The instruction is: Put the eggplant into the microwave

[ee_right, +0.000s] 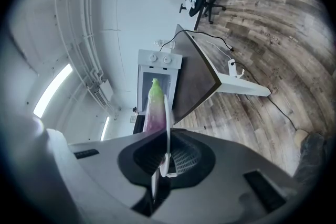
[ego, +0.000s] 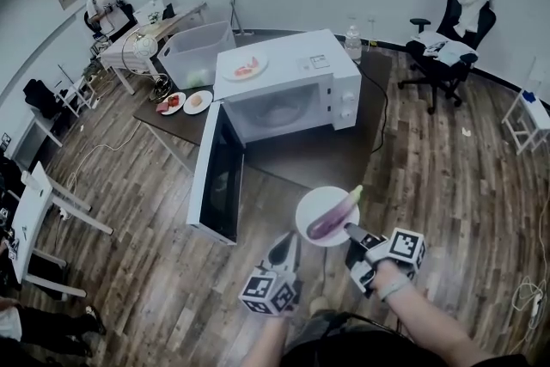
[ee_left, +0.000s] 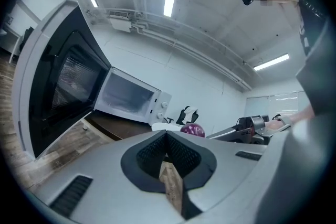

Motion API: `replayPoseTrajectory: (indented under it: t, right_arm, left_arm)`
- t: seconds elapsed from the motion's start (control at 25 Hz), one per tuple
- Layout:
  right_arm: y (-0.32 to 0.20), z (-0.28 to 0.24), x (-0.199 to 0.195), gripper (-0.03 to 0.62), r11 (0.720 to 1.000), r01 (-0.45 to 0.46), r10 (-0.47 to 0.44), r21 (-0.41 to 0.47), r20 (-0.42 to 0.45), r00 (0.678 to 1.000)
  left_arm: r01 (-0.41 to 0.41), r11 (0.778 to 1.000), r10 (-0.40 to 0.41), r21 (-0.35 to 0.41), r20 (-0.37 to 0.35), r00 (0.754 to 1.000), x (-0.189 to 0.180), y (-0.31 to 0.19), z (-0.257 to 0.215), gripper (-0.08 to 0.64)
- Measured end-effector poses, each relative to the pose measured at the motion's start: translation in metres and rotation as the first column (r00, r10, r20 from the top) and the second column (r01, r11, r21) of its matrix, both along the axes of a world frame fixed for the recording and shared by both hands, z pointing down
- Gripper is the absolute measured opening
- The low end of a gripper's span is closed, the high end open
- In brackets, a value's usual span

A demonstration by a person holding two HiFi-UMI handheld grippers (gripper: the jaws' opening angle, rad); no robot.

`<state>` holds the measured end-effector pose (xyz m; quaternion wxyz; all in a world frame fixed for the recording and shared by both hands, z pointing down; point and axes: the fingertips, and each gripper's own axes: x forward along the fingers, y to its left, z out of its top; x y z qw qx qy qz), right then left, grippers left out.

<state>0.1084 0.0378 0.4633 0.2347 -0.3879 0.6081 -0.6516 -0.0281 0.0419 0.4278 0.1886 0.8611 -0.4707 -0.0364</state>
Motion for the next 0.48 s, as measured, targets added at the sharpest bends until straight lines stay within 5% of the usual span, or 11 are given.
replayPoseTrajectory:
  t: [0.48]
  right_arm:
    - [-0.078, 0.005, -0.015, 0.012, 1.000, 0.028, -0.028, -0.007, 0.011, 1.000]
  left_arm:
    - [0.015, 1.000, -0.015, -0.009, 0.008, 1.000, -0.009, -0.054, 0.015, 0.000]
